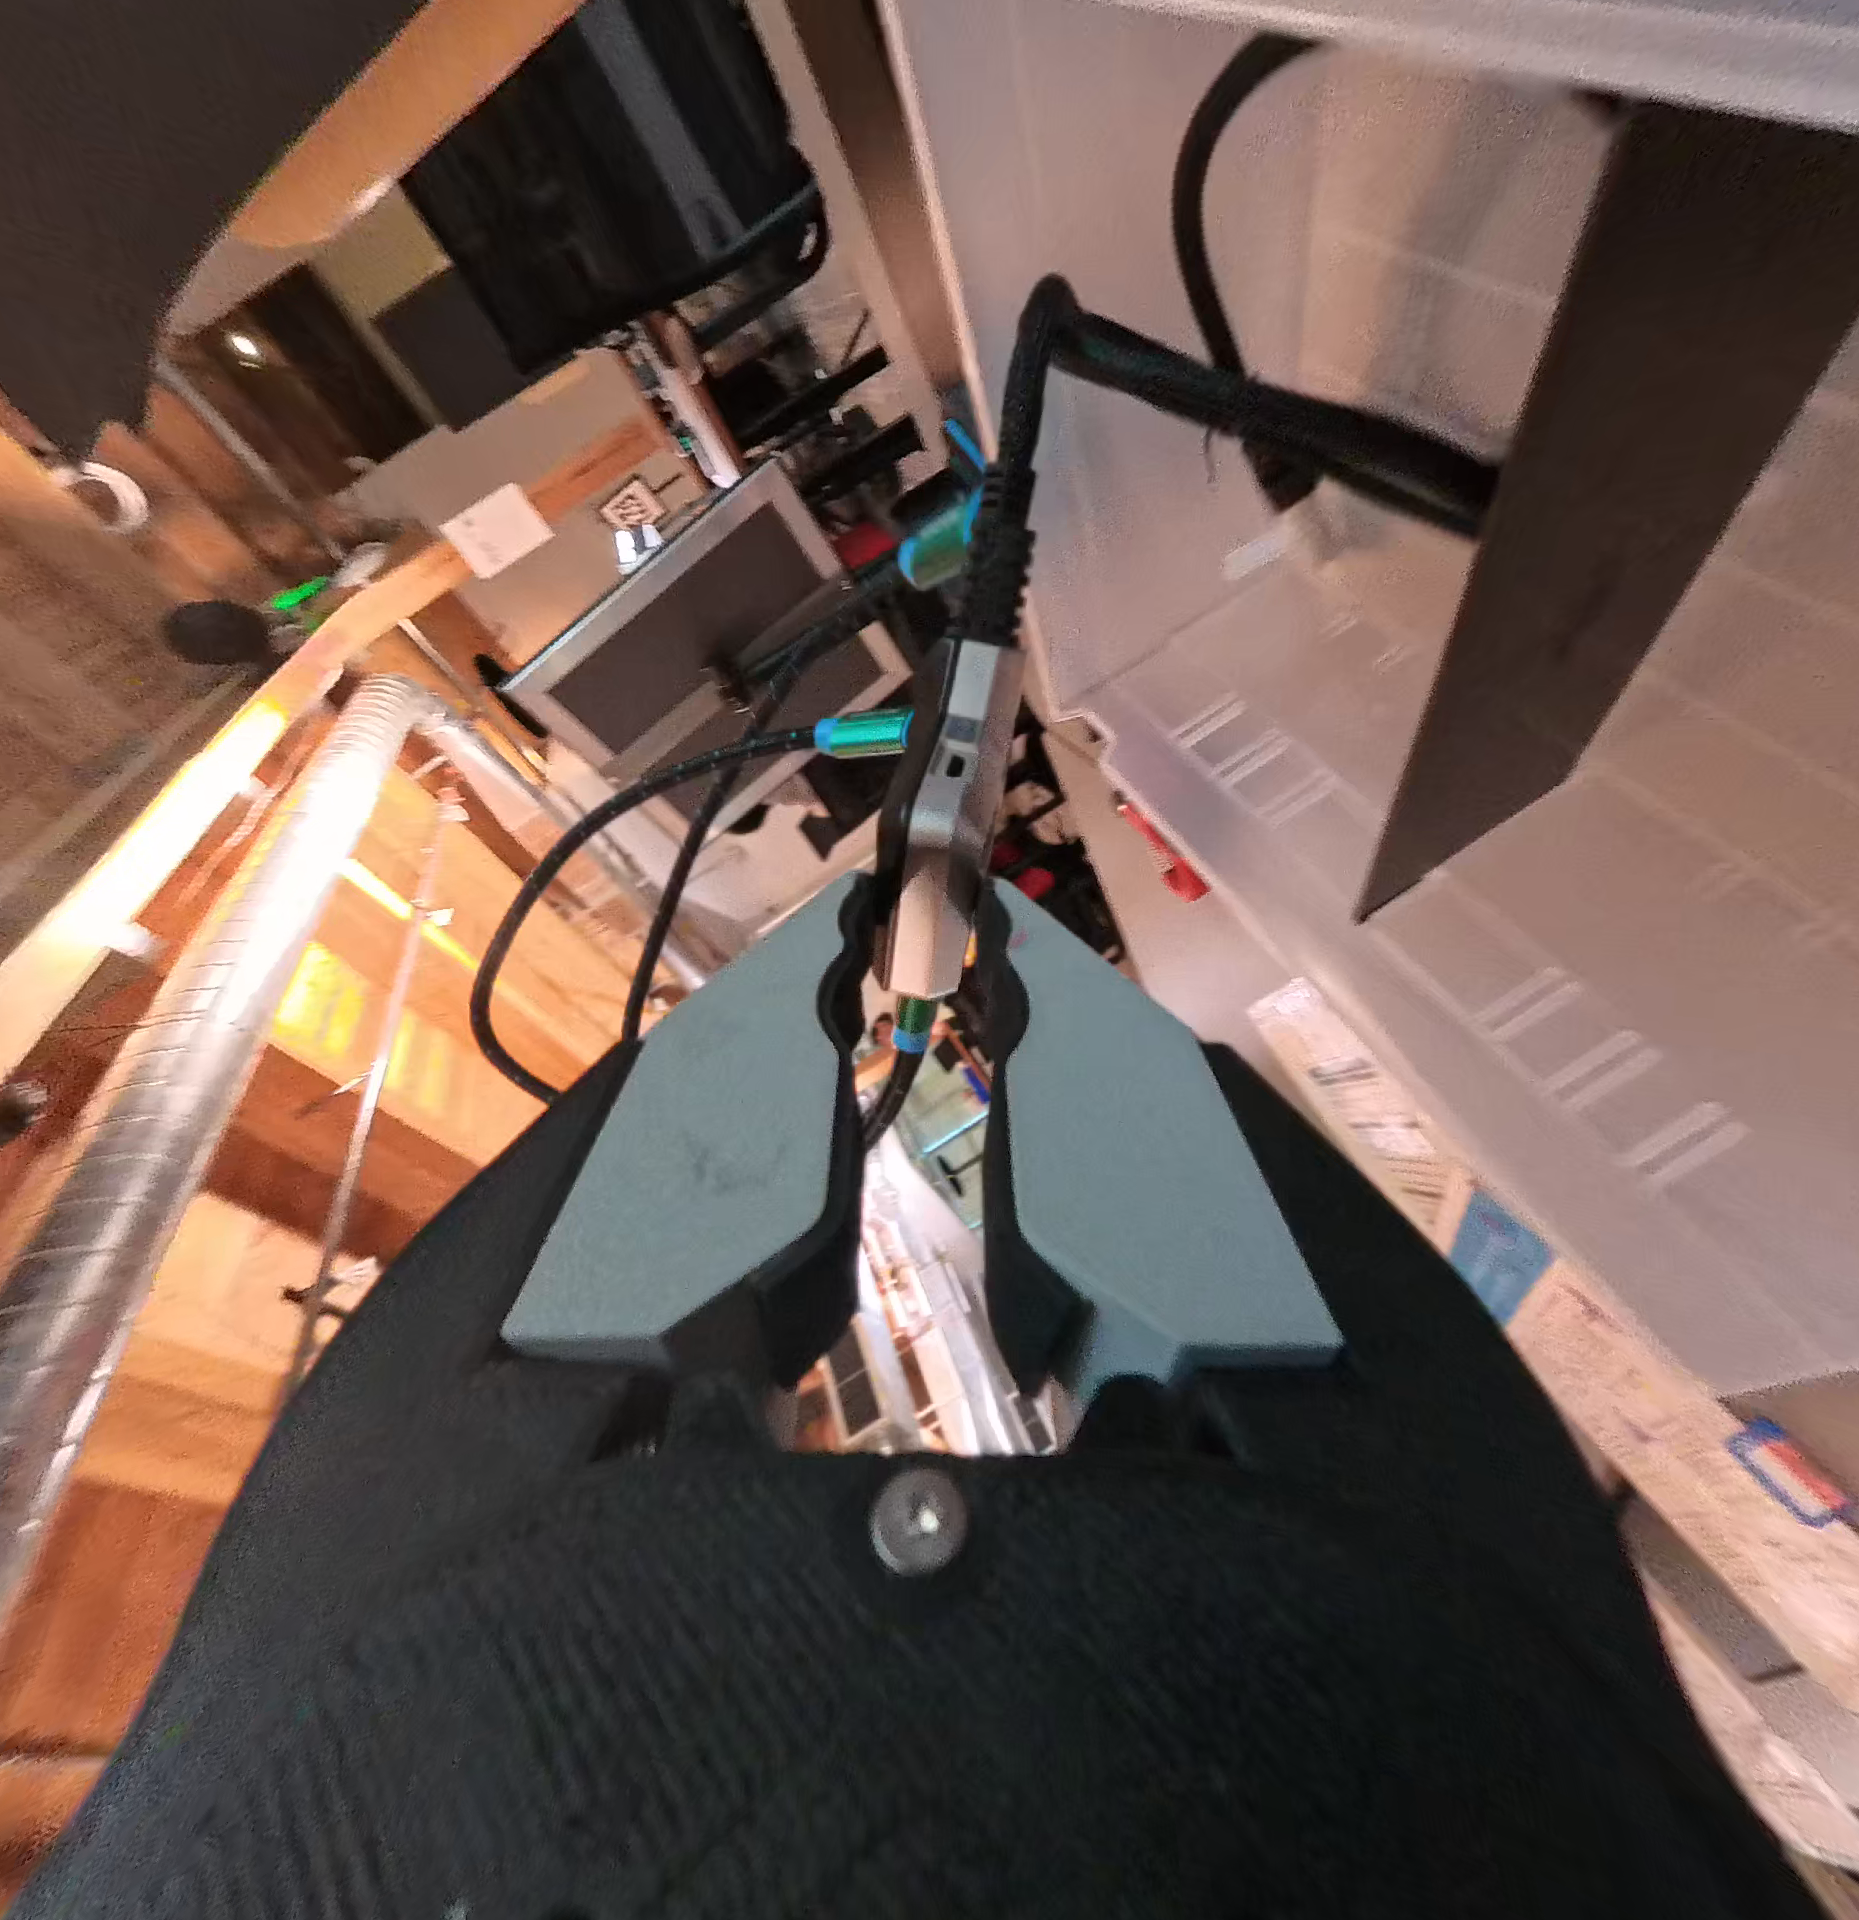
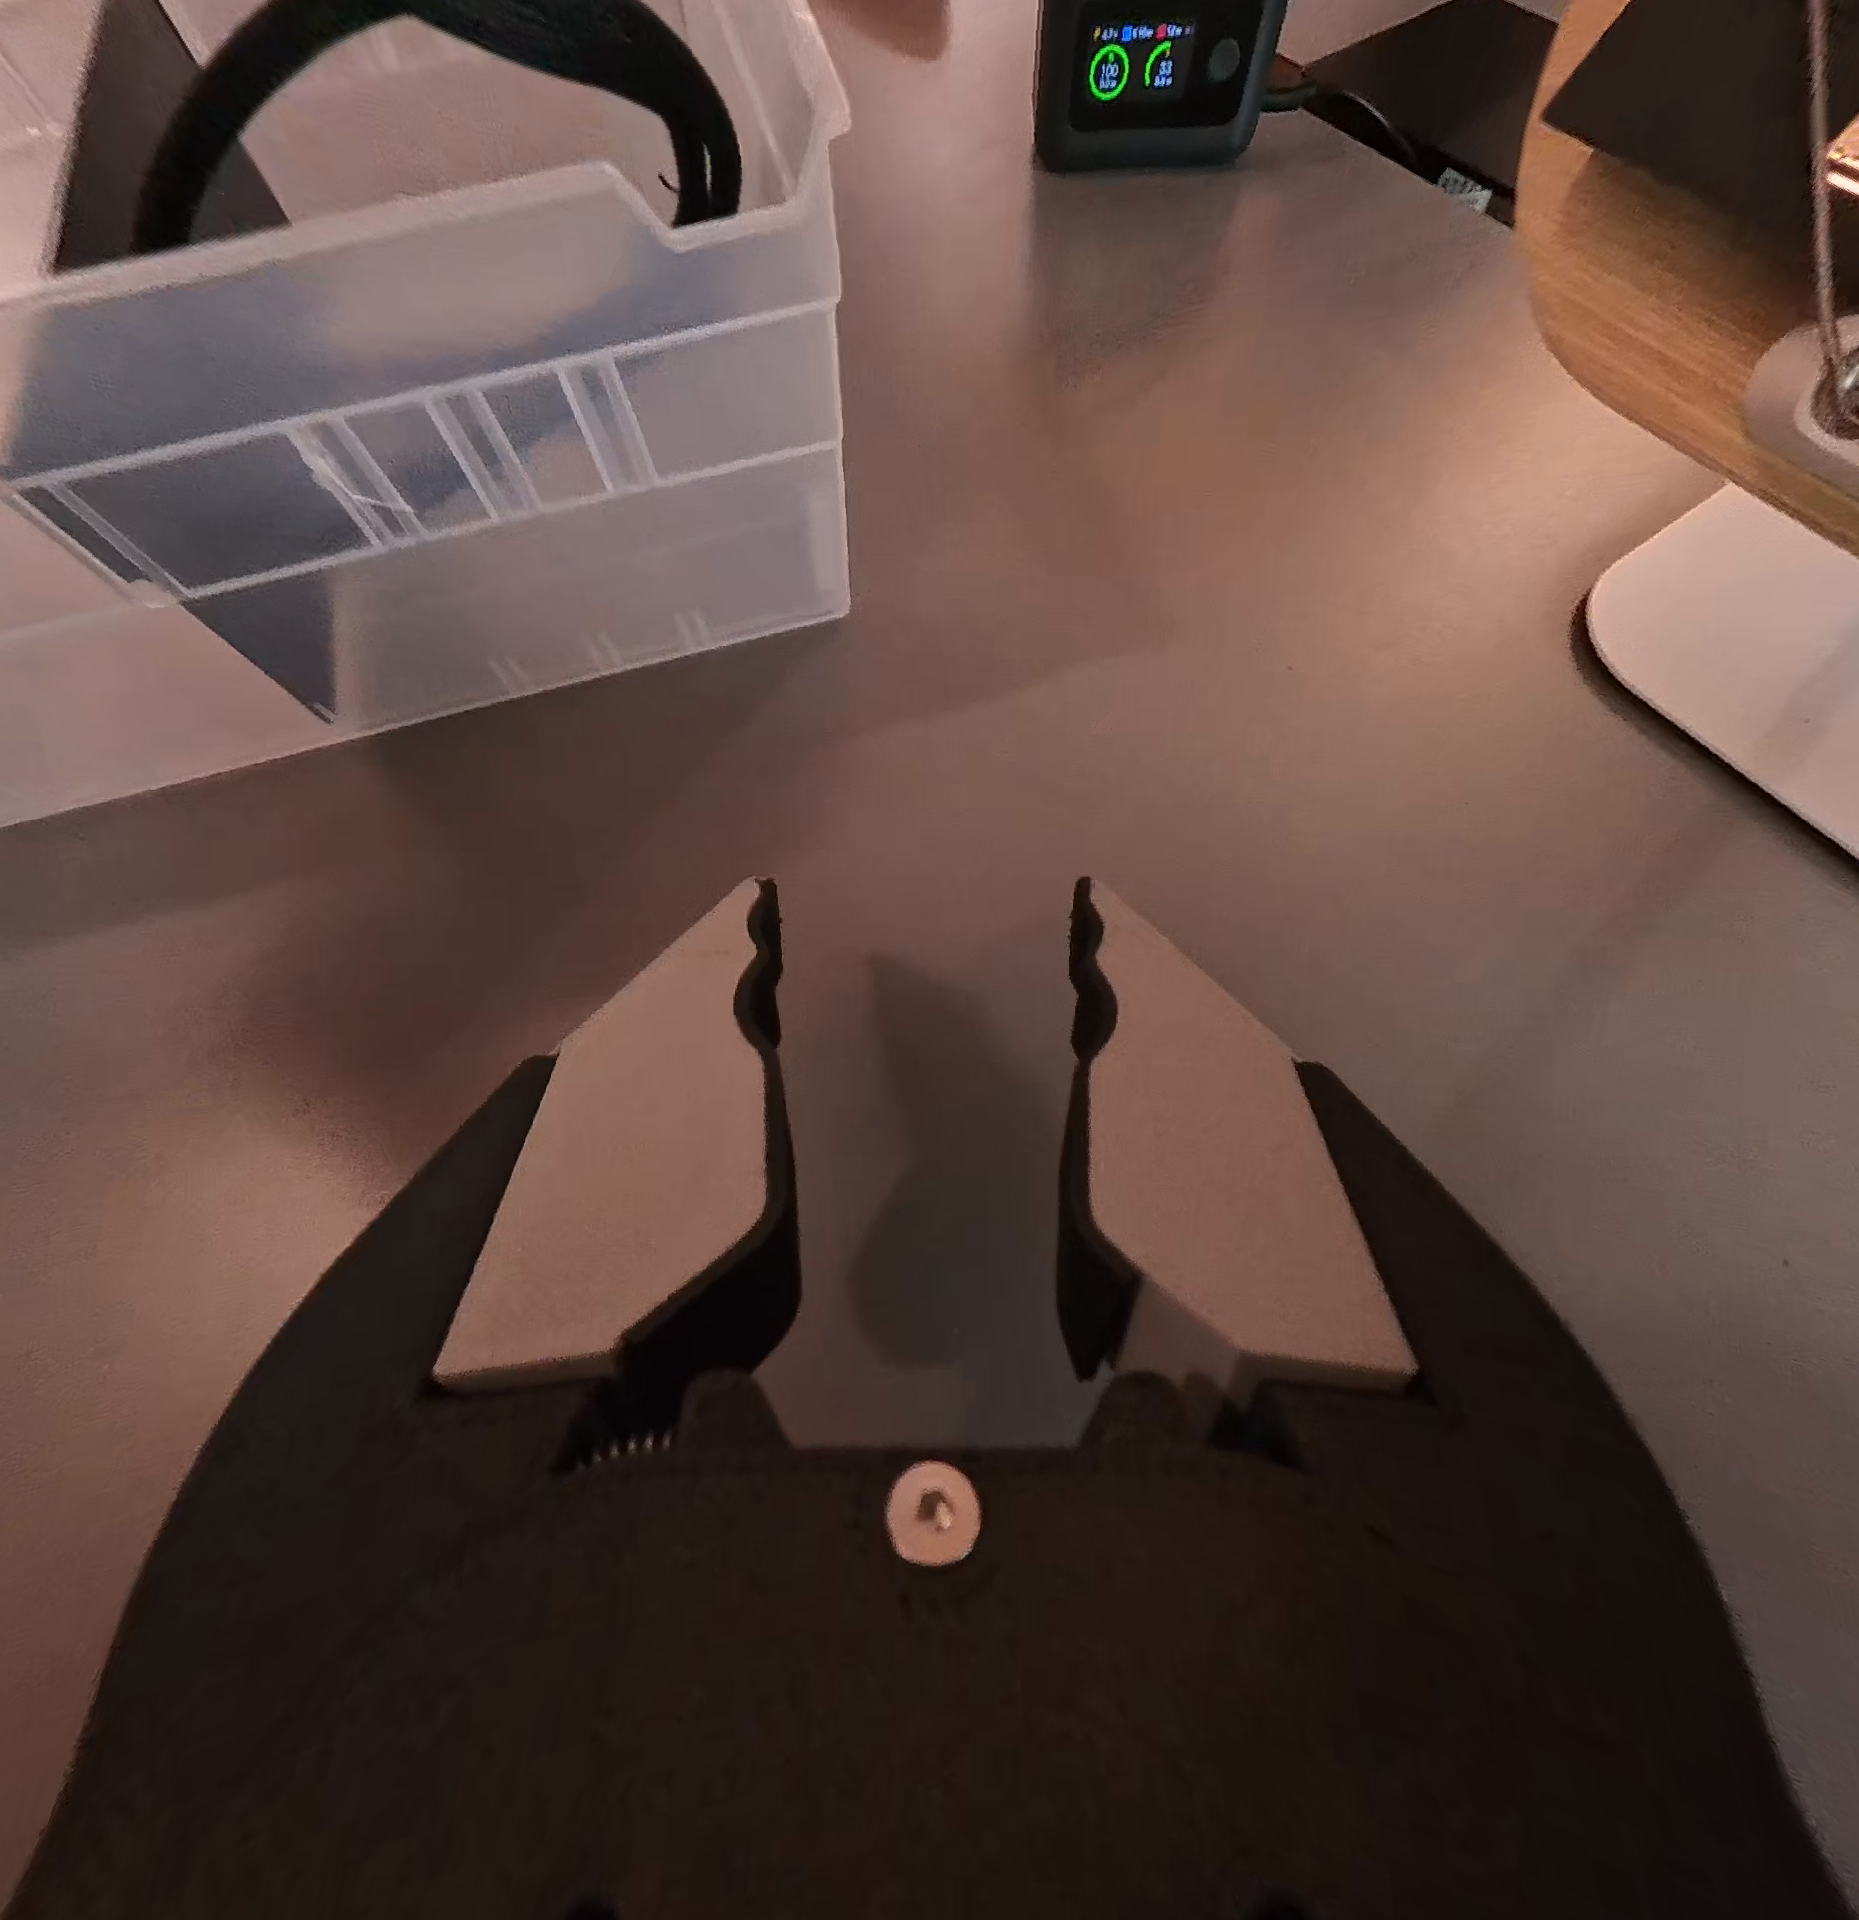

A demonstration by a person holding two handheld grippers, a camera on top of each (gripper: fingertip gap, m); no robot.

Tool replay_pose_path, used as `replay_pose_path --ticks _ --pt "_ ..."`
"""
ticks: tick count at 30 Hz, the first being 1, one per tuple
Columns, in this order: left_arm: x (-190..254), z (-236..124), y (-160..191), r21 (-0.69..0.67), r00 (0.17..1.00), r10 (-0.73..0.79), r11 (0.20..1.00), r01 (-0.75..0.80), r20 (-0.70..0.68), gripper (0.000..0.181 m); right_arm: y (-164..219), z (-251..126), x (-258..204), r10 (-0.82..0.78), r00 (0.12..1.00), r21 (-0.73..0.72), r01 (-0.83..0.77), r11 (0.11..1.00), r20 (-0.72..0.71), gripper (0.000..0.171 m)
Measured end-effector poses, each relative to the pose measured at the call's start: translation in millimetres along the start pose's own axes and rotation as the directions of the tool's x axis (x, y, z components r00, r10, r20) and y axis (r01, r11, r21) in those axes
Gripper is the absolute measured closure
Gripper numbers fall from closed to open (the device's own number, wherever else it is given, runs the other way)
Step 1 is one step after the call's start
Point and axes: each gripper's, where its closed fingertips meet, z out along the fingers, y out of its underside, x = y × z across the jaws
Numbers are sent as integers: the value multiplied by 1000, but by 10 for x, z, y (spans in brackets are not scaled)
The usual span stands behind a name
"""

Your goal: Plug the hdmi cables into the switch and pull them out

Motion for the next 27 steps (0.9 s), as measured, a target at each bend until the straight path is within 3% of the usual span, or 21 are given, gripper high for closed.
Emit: replay_pose_path --ticks 1,6,12,17,21,27 --pt "-64 -35 27 -6 999 14 1000 -14 29 165 -16 -11 -5 13 1000 11 -13 1000 10 118" --pt "-397 -183 237 -51 989 43 998 -36 142 164 -116 -81 -24 61 997 66 -64 996 54 118" --pt "-783 -285 486 -70 972 -44 996 61 229 165 -135 -101 -33 77 995 79 -83 993 69 118" --pt "-1038 -435 505 -81 953 -5 996 31 304 165 -221 -167 -37 71 995 120 -79 990 75 118" --pt "-1109 -551 332 -67 936 60 997 -39 347 165 -548 -464 -166 49 983 294 -100 951 175 115" --pt "-1160 -741 144 -8 918 63 998 -65 392 164 -939 -977 -311 26 956 534 -185 825 292 125"
